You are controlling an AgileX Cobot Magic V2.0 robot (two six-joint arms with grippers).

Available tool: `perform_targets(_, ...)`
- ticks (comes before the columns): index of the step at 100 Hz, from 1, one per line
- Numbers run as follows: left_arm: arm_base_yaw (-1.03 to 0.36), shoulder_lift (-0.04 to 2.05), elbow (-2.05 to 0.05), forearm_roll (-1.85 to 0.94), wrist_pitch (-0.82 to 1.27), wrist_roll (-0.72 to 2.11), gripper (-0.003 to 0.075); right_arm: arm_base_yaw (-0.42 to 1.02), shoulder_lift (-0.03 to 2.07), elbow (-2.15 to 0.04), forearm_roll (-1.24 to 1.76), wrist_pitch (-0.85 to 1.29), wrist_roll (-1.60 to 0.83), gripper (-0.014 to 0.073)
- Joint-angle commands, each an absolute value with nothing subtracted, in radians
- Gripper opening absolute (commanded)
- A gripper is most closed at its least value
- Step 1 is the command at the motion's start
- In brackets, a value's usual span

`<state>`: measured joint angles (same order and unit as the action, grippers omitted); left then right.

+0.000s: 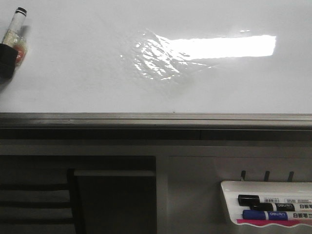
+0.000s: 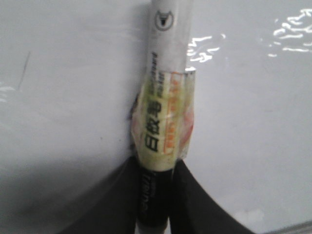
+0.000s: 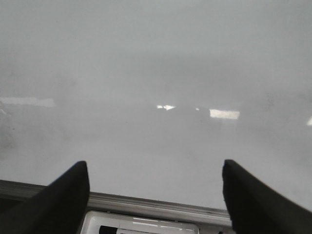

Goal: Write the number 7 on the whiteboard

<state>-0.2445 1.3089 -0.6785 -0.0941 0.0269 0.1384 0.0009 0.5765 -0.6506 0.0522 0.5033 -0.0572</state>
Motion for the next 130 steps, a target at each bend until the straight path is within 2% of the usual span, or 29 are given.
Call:
perform_targets(1,-0.253,1.262,-0.767,-0.058,0.097,0.137,-0.0012,-0.006,0.59,-0.708,0.066,0.448,-0.062,0.0501)
perform_targets(25,-0.255,1.256,-1.035,-0.045,0.643,0.205,-0.0013,0.0,0.722,-0.866,0.119,0.723,-0.092,0.0499)
perform_targets(51,-0.382,1.256,-1.219,-0.171,0.955,0.549,-0.0013,0.043,0.939,-1.03,0.558,0.956,-0.611,0.0498)
perform_targets(61,-0.466,1.256,-1.229,-0.228,0.985,0.701,-0.0013,0.082,1.032,-1.098,0.666,1.051,-0.764,0.0498)
perform_targets(70,-0.541,1.256,-1.229,-0.246,0.985,0.76,-0.0013,0.139,1.086,-1.14,0.691,1.058,-0.802,0.0498)
perform_targets(96,-0.745,1.256,-1.229,-0.246,0.971,0.812,-0.0013,0.407,1.155,-1.171,0.693,0.931,-1.059,0.0498)
perform_targets(115,-0.798,1.256,-1.229,-0.246,0.944,0.813,-0.0013,0.533,1.196,-1.171,0.698,0.826,-1.087,0.0488)
perform_targets(130,-0.798,1.256,-1.229,-0.244,0.944,0.813,-0.0013,0.556,1.23,-1.171,0.702,0.811,-1.087,0.0488)
